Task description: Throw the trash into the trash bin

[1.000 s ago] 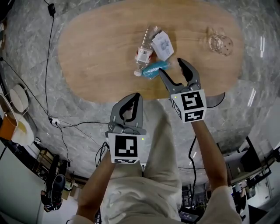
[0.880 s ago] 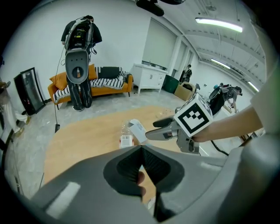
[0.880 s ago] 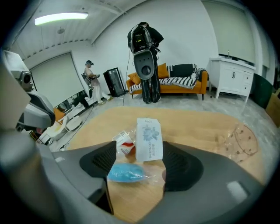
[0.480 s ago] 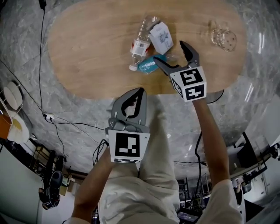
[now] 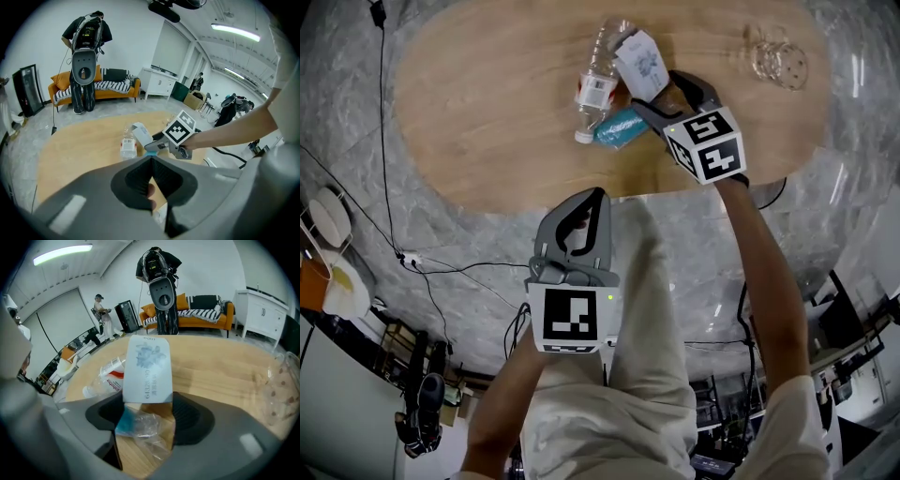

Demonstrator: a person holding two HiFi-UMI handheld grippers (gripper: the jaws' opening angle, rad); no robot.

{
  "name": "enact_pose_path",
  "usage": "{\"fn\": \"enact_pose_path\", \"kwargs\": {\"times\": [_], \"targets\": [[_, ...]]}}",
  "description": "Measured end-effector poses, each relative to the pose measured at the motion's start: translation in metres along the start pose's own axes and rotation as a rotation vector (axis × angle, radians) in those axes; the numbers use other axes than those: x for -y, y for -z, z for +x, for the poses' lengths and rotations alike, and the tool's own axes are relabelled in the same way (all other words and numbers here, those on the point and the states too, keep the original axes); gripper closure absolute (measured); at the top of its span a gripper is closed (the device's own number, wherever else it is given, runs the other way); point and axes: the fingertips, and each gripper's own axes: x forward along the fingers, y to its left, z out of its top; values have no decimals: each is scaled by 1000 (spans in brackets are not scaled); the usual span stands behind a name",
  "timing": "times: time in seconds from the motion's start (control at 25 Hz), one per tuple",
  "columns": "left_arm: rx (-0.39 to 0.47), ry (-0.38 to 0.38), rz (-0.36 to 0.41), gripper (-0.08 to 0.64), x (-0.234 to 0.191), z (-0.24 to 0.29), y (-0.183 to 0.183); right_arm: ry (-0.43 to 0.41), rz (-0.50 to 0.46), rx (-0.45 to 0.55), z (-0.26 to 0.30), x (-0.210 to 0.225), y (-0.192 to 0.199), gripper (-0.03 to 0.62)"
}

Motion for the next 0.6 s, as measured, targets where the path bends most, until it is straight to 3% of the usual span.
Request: {"fn": "enact_pose_path", "kwargs": {"times": [0.04,0.16,0.6], "targets": [[-1,-1,0,560,-1,-3,2,12,-19,0,-1,0,0,263],[2,-3,4,560,-1,-12,3,45,-59,17,-10,-1,-6,265],[5,30,70,560,-2,-24,1,125,-6,132,-49,-14,-30,265]]}}
